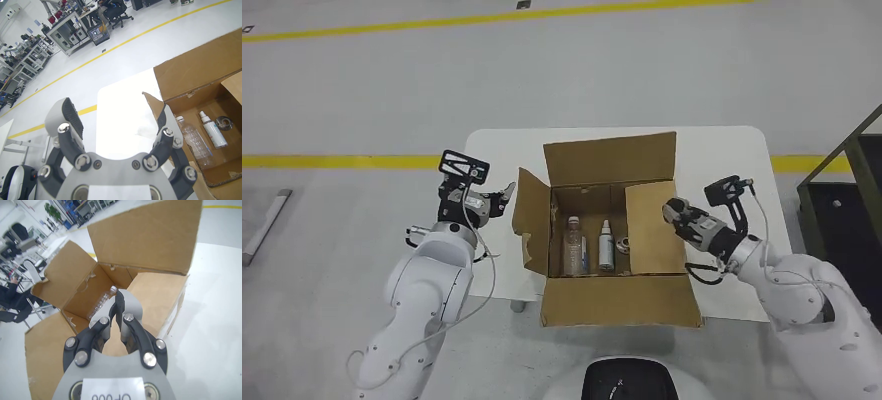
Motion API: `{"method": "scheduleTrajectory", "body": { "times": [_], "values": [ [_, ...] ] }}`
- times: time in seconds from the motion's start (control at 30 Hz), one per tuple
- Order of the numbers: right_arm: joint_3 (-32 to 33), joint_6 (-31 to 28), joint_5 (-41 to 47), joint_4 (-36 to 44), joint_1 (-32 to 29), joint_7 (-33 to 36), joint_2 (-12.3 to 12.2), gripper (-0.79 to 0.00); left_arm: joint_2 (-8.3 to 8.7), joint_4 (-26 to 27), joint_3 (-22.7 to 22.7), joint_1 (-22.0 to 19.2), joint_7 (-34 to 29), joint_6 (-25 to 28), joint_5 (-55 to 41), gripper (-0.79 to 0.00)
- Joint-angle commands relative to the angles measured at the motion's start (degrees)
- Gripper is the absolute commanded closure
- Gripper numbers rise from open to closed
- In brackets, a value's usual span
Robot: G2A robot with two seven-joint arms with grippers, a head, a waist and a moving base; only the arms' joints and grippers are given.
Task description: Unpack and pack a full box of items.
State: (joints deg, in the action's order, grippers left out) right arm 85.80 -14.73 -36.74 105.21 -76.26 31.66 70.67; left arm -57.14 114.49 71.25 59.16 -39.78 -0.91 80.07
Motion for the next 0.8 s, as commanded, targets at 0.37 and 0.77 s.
{"method": "scheduleTrajectory", "body": {
  "times": [0.37,0.77],
  "values": [
    [7.4,5.4,6.0,-1.3,0.5,-2.8,-0.7,0.000,0.03,-4.9,-0.6,4.4,1.5,5.6,12.4,0.000],
    [6.2,24.4,5.4,-8.1,5.7,-4.8,-0.3,0.000,-1.57,-8.4,-6.2,1.0,9.8,16.6,3.7,0.000]
  ]
}}
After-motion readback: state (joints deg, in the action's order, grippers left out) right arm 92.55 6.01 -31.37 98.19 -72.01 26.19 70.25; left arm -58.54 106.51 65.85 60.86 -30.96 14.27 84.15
